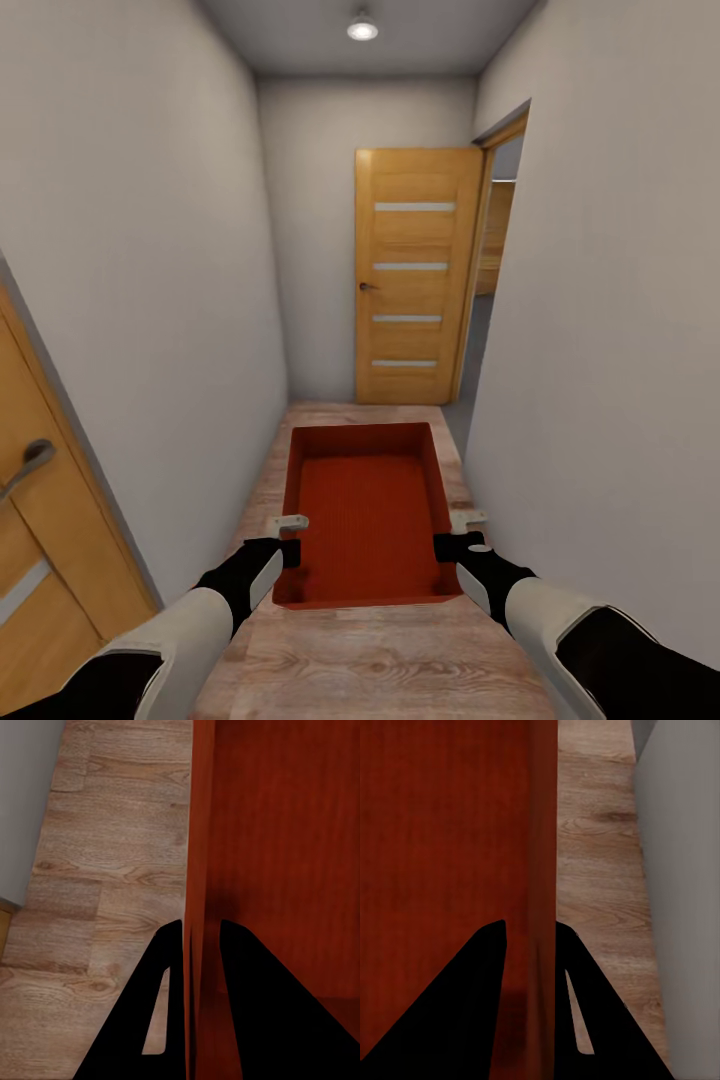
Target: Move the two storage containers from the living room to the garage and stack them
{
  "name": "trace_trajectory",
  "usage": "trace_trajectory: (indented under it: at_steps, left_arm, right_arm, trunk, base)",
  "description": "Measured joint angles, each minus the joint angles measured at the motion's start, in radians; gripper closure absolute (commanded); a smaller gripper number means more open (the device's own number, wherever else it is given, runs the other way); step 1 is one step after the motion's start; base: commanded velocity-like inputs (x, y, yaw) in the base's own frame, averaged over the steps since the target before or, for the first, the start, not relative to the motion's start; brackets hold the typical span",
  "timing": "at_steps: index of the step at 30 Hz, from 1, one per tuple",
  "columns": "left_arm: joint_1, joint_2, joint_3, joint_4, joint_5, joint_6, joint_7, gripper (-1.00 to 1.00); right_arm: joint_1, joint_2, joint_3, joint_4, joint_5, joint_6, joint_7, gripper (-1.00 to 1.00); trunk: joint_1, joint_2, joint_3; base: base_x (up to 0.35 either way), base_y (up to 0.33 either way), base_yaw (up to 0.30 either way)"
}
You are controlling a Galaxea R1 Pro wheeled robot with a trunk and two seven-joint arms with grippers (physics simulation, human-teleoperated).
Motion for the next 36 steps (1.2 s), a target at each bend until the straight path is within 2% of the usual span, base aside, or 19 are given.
trace_trajectory:
  at_steps: [36]
  left_arm:
    - [0.000, 0.000, 0.000, 0.000, 0.000, 0.000, 0.000, 1.00]
  right_arm:
    - [0.000, 0.000, 0.000, 0.000, 0.000, 0.000, 0.000, 1.00]
  trunk:
    - [0.000, 0.000, 0.000]
  base:
    - [0.328, 0.000, 0.000]
